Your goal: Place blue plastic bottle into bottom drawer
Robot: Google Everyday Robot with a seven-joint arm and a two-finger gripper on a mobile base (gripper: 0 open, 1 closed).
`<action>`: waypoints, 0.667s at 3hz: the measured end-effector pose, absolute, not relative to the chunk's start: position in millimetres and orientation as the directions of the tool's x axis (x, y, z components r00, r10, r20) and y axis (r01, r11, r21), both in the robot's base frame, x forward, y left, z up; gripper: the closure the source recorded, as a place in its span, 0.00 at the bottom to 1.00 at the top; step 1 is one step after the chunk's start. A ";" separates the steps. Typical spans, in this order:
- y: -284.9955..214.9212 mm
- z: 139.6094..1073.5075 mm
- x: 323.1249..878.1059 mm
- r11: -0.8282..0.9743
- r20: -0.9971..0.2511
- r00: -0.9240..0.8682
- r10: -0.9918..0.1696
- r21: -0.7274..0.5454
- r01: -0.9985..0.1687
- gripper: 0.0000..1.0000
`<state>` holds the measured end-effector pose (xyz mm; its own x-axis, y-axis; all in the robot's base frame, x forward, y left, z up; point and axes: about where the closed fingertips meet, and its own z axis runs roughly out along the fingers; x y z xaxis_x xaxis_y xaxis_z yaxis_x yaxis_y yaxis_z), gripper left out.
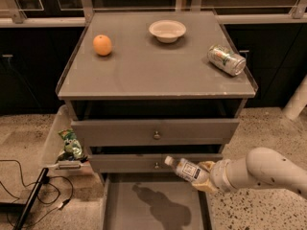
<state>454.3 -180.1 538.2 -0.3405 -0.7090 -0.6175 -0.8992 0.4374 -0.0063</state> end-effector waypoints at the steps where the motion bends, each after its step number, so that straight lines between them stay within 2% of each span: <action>1: -180.1 538.1 454.3 0.437 -0.617 -0.341 -0.709 -0.006 -0.899 1.00; 2: -175.7 490.1 454.4 0.452 -0.594 -0.403 -0.697 0.072 -0.889 1.00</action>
Offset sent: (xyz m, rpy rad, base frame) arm 0.0010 0.0108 -0.1413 0.0273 0.2455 -0.0570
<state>454.4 -175.7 490.1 -0.4025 -0.6968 -0.5936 -0.8890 0.4522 0.0720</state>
